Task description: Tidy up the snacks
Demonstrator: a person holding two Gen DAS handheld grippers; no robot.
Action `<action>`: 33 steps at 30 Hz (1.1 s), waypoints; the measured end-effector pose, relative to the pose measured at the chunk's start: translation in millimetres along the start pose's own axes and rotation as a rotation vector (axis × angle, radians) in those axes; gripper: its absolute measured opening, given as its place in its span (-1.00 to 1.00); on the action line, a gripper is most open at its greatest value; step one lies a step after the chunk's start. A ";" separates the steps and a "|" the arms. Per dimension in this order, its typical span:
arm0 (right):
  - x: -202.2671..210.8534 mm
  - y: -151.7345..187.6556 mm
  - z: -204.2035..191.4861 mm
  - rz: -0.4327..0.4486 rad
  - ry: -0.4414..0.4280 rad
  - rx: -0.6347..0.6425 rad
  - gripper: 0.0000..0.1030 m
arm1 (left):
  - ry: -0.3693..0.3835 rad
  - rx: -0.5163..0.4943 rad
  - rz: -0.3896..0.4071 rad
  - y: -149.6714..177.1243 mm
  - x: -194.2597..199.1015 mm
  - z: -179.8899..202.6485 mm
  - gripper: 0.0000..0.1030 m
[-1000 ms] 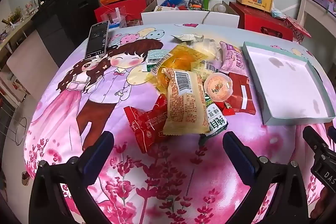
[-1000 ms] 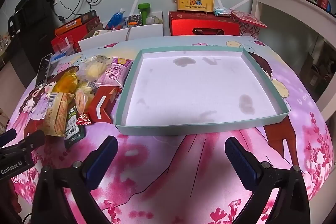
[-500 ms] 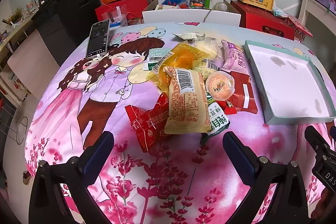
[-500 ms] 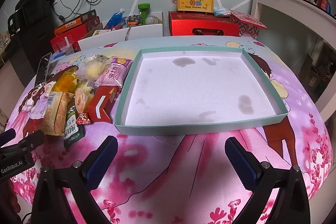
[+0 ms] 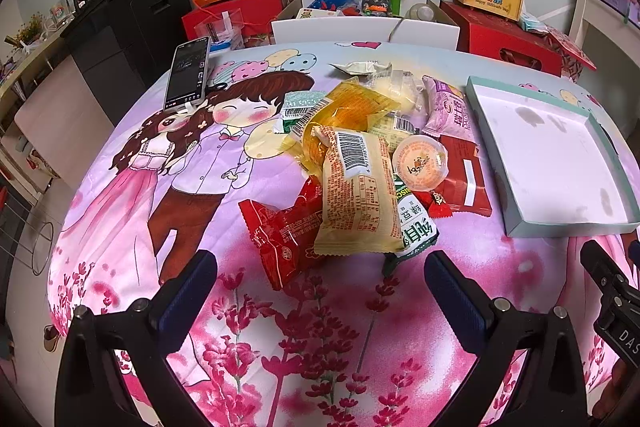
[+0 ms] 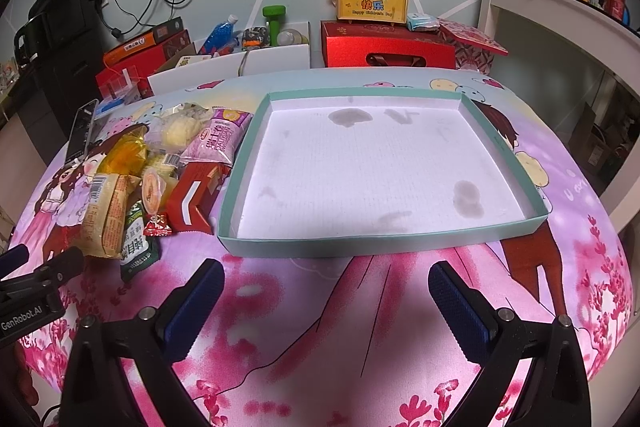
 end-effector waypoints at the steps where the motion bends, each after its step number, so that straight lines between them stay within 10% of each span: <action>1: 0.5 0.2 0.1 0.000 0.000 0.000 1.00 | 0.000 0.000 0.000 0.2 -0.1 -0.5 1.00; 33: -1.8 0.4 -0.6 -0.005 0.002 0.005 1.00 | -0.002 0.002 -0.006 1.2 -0.5 -2.2 1.00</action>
Point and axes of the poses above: each gripper's, at about its wrist camera, not at the fingertips, and x roughly against the way its jaws point, z to its right, y to its underside, the point moved 6 cm from there along -x, roughly the way its jaws point, and after that the axes turned 11 degrees about y, right-handed, at the moved point
